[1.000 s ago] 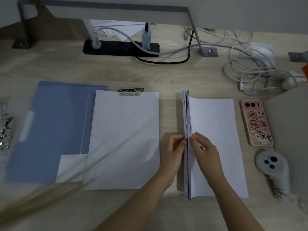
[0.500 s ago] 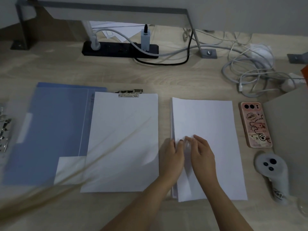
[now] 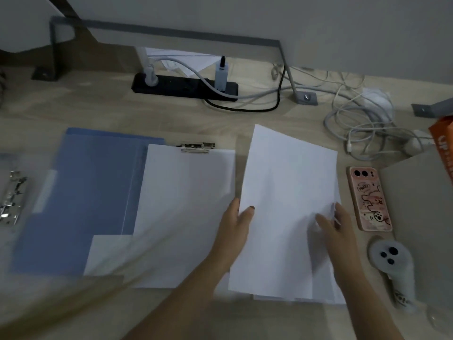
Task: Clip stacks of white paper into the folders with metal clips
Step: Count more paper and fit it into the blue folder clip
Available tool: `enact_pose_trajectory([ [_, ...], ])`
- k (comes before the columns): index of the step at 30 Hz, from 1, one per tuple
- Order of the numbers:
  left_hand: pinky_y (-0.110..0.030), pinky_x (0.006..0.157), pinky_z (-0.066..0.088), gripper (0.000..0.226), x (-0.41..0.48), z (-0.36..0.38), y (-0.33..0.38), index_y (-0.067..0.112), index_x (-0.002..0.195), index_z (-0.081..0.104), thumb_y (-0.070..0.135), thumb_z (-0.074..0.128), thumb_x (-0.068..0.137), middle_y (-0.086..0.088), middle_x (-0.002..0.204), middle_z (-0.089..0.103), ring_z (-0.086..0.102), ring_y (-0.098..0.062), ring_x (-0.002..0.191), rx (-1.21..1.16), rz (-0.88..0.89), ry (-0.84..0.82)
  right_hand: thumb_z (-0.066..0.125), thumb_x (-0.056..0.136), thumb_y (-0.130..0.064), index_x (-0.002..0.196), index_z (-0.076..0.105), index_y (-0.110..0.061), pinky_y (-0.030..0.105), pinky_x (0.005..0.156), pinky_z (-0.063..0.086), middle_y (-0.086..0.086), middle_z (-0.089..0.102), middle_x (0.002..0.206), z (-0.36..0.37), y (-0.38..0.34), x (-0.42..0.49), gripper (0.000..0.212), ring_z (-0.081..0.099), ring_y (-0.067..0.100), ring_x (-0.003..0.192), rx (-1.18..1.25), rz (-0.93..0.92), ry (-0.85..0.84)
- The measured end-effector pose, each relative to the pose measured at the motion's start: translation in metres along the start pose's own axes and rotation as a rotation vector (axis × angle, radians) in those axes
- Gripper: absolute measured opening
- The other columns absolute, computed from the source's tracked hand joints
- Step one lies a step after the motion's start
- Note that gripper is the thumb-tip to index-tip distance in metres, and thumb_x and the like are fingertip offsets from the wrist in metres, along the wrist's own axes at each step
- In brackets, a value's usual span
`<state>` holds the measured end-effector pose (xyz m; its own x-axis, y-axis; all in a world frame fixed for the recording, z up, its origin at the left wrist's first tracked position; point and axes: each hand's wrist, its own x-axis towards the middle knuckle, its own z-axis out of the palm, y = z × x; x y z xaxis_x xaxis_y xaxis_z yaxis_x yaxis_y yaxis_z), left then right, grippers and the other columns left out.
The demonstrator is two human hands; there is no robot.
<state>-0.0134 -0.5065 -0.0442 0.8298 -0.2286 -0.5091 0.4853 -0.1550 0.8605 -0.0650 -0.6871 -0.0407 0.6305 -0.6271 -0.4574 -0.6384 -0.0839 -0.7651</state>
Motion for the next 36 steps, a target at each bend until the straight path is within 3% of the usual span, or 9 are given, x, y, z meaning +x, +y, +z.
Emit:
enact_pose_trajectory([
  [4, -0.031, 0.089, 0.048, 0.02, -0.006, -0.058, 0.019, 0.022, 0.112, 0.055, 0.018, 0.045, 0.095, -0.001, 0.113, 0.065, 0.061, -0.016, 0.102, -0.048, 0.018, 0.067, 0.051, 0.09, -0.028, 0.124, 0.055, -0.019, 0.039, 0.086, 0.05, 0.004, 0.068, 0.116, 0.004, -0.018, -0.021, 0.035, 0.067, 0.022, 0.099, 0.196, 0.148, -0.387],
  [9, -0.037, 0.1, 0.044, 0.027, -0.02, -0.142, 0.007, 0.027, 0.12, 0.054, 0.028, 0.047, 0.094, 0.003, 0.123, 0.06, 0.057, -0.015, 0.111, -0.031, -0.022, 0.199, 0.056, 0.085, -0.024, 0.115, 0.059, -0.026, 0.033, 0.083, 0.049, -0.006, 0.072, 0.109, 0.064, -0.032, -0.061, 0.031, 0.068, 0.014, 0.098, 0.291, 0.213, -0.633],
  [13, -0.024, 0.107, 0.025, 0.054, -0.029, -0.208, -0.014, 0.019, 0.143, 0.032, 0.031, 0.05, 0.093, 0.012, 0.143, 0.036, 0.032, -0.006, 0.133, 0.003, 0.016, 0.353, 0.055, 0.085, -0.017, 0.116, 0.06, -0.024, 0.029, 0.081, 0.056, -0.004, 0.071, 0.11, 0.126, -0.038, -0.096, 0.032, 0.067, 0.015, 0.1, 0.331, 0.195, -0.709],
  [15, -0.02, 0.098, 0.026, 0.044, -0.032, -0.234, -0.021, 0.02, 0.139, 0.036, 0.024, 0.046, 0.096, 0.014, 0.133, 0.039, 0.033, -0.002, 0.123, 0.01, 0.015, 0.389, 0.052, 0.089, -0.013, 0.115, 0.059, -0.025, 0.024, 0.077, 0.057, -0.007, 0.071, 0.11, 0.152, -0.038, -0.11, 0.03, 0.067, 0.013, 0.101, 0.349, 0.186, -0.728],
  [19, -0.016, 0.066, 0.039, 0.012, -0.04, -0.297, -0.037, 0.028, 0.091, 0.051, 0.016, 0.048, 0.094, 0.009, 0.083, 0.053, 0.051, -0.004, 0.075, 0.104, 0.067, 0.566, 0.051, 0.09, -0.012, 0.108, 0.061, -0.028, 0.022, 0.077, 0.054, -0.013, 0.072, 0.104, 0.211, -0.037, -0.137, 0.026, 0.068, 0.006, 0.094, 0.334, 0.186, -0.729],
  [24, -0.029, 0.079, 0.044, 0.016, -0.052, -0.369, -0.052, 0.017, 0.104, 0.054, 0.009, 0.05, 0.091, -0.001, 0.104, 0.057, 0.054, -0.015, 0.09, 0.123, 0.115, 0.874, 0.049, 0.092, -0.012, 0.107, 0.061, -0.028, 0.017, 0.061, 0.055, -0.012, 0.074, 0.098, 0.254, -0.037, -0.156, 0.025, 0.07, 0.006, 0.088, 0.334, 0.195, -0.745],
  [29, -0.023, 0.09, 0.036, 0.031, -0.043, -0.415, -0.068, 0.01, 0.12, 0.055, 0.007, 0.045, 0.091, -0.004, 0.117, 0.055, 0.051, -0.015, 0.104, 0.083, -0.052, 0.744, 0.05, 0.092, -0.013, 0.11, 0.06, -0.031, 0.016, 0.064, 0.055, -0.014, 0.072, 0.103, 0.288, -0.038, -0.165, 0.027, 0.068, 0.004, 0.093, 0.326, 0.147, -0.734],
  [32, -0.032, 0.097, 0.04, 0.028, -0.037, -0.426, -0.069, 0.018, 0.105, 0.063, 0.007, 0.041, 0.091, -0.002, 0.108, 0.063, 0.056, -0.017, 0.104, 0.029, -0.111, 0.646, 0.05, 0.092, -0.014, 0.11, 0.061, -0.031, 0.015, 0.068, 0.055, -0.015, 0.072, 0.103, 0.302, -0.039, -0.167, 0.026, 0.068, 0.003, 0.094, 0.306, 0.123, -0.731],
  [36, -0.017, 0.073, 0.044, 0.036, -0.041, -0.439, -0.068, 0.029, 0.082, 0.064, 0.004, 0.04, 0.089, 0.008, 0.09, 0.065, 0.058, -0.008, 0.087, -0.036, -0.113, 0.538, 0.052, 0.091, -0.017, 0.113, 0.061, -0.029, 0.02, 0.078, 0.054, -0.012, 0.071, 0.109, 0.317, -0.033, -0.169, 0.026, 0.066, 0.006, 0.099, 0.263, 0.102, -0.7],
])
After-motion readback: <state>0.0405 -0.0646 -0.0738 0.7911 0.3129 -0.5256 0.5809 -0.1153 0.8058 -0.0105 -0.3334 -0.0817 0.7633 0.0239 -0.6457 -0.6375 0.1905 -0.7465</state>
